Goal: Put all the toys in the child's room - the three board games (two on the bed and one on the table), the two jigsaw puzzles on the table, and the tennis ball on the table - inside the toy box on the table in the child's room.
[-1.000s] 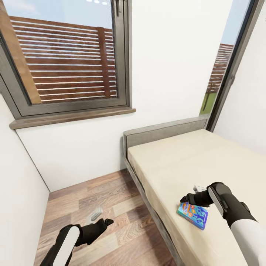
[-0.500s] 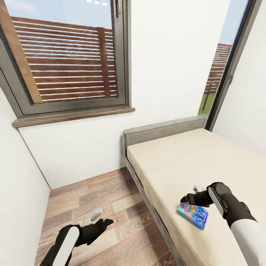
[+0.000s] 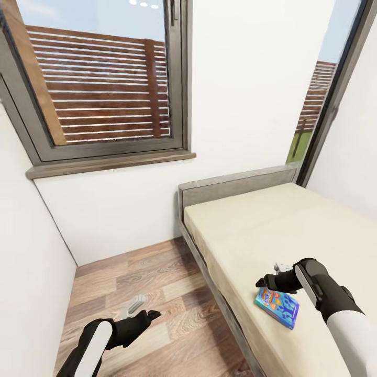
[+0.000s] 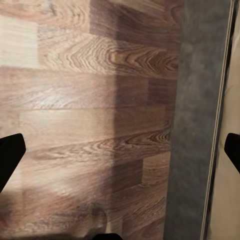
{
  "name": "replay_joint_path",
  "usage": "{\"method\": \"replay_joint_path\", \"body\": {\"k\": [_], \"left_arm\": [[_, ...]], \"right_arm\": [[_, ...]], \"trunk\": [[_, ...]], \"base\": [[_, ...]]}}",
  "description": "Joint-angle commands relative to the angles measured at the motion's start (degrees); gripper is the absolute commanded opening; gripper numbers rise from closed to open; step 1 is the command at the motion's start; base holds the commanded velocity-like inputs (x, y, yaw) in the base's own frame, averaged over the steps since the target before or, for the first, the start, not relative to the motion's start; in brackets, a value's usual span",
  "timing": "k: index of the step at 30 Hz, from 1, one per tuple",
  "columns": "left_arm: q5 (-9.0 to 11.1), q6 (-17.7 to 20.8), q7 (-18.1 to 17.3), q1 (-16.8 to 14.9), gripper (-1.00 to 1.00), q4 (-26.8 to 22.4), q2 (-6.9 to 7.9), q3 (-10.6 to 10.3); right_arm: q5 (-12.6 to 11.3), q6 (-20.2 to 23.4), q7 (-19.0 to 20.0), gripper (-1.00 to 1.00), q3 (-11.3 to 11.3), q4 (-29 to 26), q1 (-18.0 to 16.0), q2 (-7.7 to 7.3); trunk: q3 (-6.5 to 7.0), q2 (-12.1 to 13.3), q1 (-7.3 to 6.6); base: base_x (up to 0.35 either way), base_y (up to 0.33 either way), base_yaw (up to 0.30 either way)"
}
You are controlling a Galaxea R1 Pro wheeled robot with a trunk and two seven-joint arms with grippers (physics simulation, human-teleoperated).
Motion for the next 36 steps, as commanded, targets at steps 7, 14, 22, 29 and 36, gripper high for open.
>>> {"method": "replay_joint_path", "body": {"k": [7,14,22,29,36], "left_arm": [[0.59,0.28,0.51,-0.04,1.00,-0.07,-0.06,0.14],[0.60,0.28,0.51,-0.04,1.00,-0.04,-0.06,0.13],[0.61,0.28,0.51,-0.04,1.00,-0.07,-0.06,0.12],[0.60,0.27,0.51,-0.04,1.00,-0.08,-0.06,0.11],[0.59,0.22,0.51,-0.04,1.00,-0.06,-0.06,0.08]], "right_arm": [[-0.45,0.32,-0.19,1.00,-0.04,-0.05,-0.01,0.01],[-0.44,0.32,-0.19,1.00,-0.05,-0.05,-0.01,0.02],[-0.44,0.32,-0.19,1.00,-0.09,-0.05,-0.01,-0.01],[-0.44,0.32,-0.19,1.00,-0.11,-0.05,-0.01,-0.05],[-0.44,0.32,-0.19,1.00,-0.11,-0.05,-0.01,-0.04]], "trunk": [[-0.06,-0.02,-0.01],[-0.06,-0.02,-0.01],[-0.06,-0.02,-0.01],[-0.06,-0.02,-0.01],[-0.06,-0.02,-0.01]], "base": [[-0.001,0.000,0.228],[0.000,0.000,0.233],[0.000,0.000,0.093],[0.000,0.000,0.029],[0.000,0.000,0.012]]}}
